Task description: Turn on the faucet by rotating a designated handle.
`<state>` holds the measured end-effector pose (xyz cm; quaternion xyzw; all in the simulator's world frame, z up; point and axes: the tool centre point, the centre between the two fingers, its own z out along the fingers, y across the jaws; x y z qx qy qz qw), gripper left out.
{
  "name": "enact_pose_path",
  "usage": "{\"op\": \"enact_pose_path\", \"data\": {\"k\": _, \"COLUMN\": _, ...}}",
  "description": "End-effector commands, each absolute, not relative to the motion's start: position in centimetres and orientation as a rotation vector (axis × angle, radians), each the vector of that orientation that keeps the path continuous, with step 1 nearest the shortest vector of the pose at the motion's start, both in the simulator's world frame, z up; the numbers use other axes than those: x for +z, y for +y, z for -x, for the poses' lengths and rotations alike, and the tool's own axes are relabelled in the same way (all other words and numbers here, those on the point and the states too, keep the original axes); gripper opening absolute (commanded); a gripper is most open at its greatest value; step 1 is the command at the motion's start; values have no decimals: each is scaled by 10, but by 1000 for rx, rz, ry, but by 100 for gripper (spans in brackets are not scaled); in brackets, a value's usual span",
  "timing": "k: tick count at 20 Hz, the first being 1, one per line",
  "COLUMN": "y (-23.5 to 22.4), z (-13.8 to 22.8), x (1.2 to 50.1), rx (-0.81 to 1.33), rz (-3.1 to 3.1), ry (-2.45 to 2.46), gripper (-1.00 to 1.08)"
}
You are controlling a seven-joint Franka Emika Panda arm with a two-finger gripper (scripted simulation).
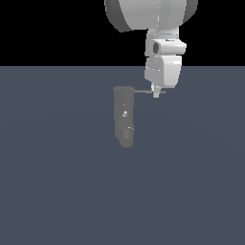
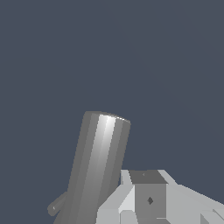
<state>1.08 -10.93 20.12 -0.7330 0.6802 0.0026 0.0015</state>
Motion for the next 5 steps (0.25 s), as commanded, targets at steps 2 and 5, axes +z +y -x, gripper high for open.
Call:
{"op": "enact_pose_path", "data": {"k": 2, "y": -131, "z": -16, "x": 201, "rx": 0, "rz": 2276, "ry": 2165, "gripper": -100}}
{"op": "enact_pose_path", "data": {"k": 5, "y": -135, "z": -19, "x": 201, "rx": 0, "rz": 2274, "ry": 2167, "gripper": -100}}
